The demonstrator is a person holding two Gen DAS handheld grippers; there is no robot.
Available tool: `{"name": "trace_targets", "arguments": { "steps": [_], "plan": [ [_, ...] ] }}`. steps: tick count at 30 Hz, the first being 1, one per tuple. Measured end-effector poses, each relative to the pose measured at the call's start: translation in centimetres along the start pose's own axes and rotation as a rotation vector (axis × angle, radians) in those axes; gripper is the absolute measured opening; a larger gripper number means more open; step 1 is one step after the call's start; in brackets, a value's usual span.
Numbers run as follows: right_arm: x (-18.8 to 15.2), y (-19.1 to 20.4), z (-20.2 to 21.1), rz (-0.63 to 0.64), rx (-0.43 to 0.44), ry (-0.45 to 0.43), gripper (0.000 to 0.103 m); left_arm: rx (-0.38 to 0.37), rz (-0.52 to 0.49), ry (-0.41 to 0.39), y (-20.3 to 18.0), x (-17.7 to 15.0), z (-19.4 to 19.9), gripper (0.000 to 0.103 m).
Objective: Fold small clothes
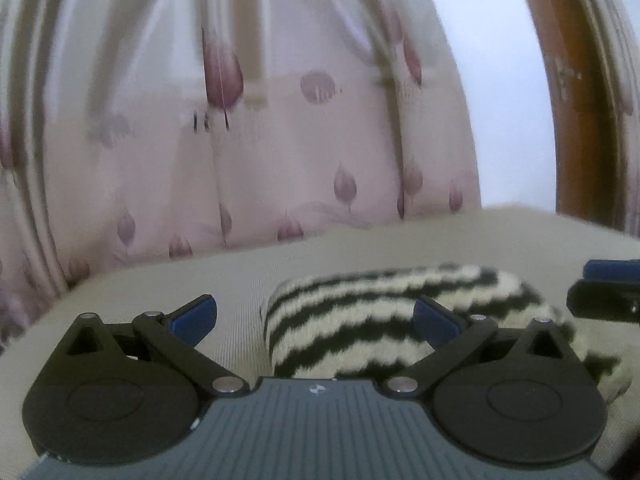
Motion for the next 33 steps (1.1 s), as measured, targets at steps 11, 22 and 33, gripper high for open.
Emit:
{"name": "trace_targets", "arguments": {
  "steps": [11, 22, 33],
  "plan": [
    [1.7, 1.5, 3.1, 0.118, -0.190, -0.076, 0.103, 0.032, 0.122, -0.081, -0.6, 2.4, 2.4, 0.103],
    [1.2, 1.9, 2.9, 0.136, -0.187, -0.031, 0.103, 0.037, 0.126, -0.058, -0.7, 2.3, 3.0, 0.103],
    [0.6, 1.9, 2.6, 0.129, -0.185, 0.002, 0.103, 0.038, 0.151, -0.005, -0.3, 1.1, 2.3, 0.103]
  ]
}}
Point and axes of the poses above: each gripper's, at about its wrist camera, not at the fingertips, and z roughly against the way its jaws point, y to its left, x to its top, the point moved 7 cm from there along -z, roughly the way its jaws point, and after that the axes turned 14 degrees about z, right-handed, at the moved point
